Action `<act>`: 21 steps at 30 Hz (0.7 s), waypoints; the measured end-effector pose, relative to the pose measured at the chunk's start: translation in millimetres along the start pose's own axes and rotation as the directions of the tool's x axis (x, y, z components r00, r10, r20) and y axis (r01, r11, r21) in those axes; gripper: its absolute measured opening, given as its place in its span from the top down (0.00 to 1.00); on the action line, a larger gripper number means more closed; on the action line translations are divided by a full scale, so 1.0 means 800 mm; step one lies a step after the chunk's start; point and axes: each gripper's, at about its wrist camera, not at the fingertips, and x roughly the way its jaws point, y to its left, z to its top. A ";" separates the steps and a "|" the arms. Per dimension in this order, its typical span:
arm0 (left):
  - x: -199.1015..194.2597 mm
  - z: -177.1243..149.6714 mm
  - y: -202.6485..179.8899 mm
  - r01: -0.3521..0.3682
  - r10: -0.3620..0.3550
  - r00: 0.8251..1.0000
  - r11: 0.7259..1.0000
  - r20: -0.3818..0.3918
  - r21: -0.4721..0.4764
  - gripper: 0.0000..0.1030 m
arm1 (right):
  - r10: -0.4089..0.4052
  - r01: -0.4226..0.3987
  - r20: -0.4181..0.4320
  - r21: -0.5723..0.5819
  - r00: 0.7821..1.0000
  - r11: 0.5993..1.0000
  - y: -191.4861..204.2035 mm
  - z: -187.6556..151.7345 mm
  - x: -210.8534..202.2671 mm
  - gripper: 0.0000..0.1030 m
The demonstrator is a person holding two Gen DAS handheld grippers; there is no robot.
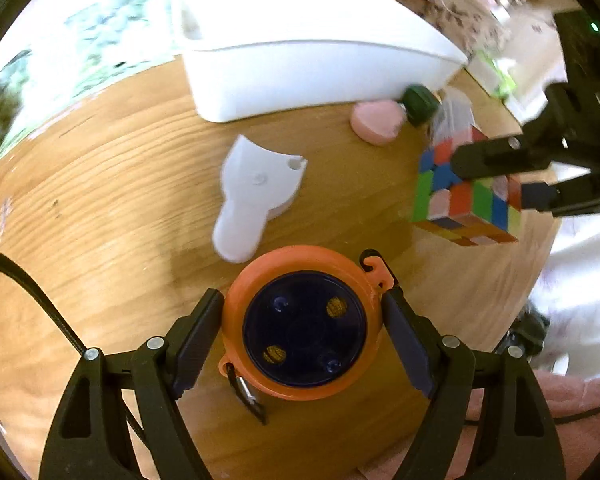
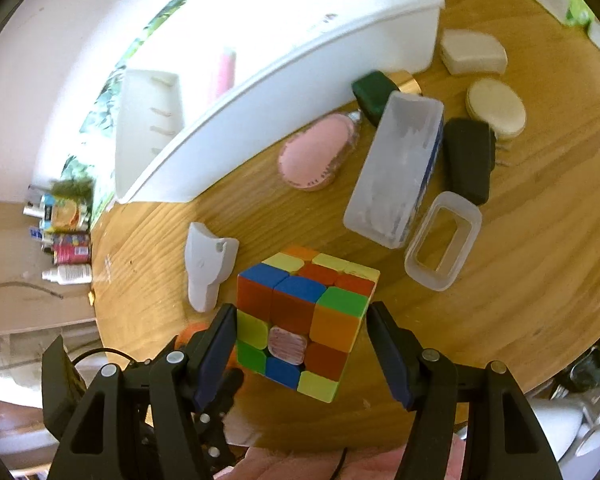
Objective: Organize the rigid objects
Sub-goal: 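Lift the orange reel and Rubik's cube and carry both over the white bin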
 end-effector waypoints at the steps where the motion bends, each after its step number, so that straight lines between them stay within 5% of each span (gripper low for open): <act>1: -0.005 -0.003 0.002 -0.005 0.005 1.000 1.000 0.011 -0.017 0.20 | 0.000 0.000 0.006 -0.014 1.000 1.000 0.001 -0.001 -0.005 0.35; 10: -0.060 -0.033 0.014 -0.035 0.057 0.990 0.986 0.132 -0.164 0.20 | 0.029 -0.021 0.082 -0.105 0.996 0.994 0.018 -0.010 -0.048 0.35; 21: -0.105 0.013 -0.001 -0.055 0.114 0.953 0.976 0.279 -0.211 0.20 | 0.063 -0.026 0.190 -0.193 0.980 0.981 0.042 0.003 -0.101 0.35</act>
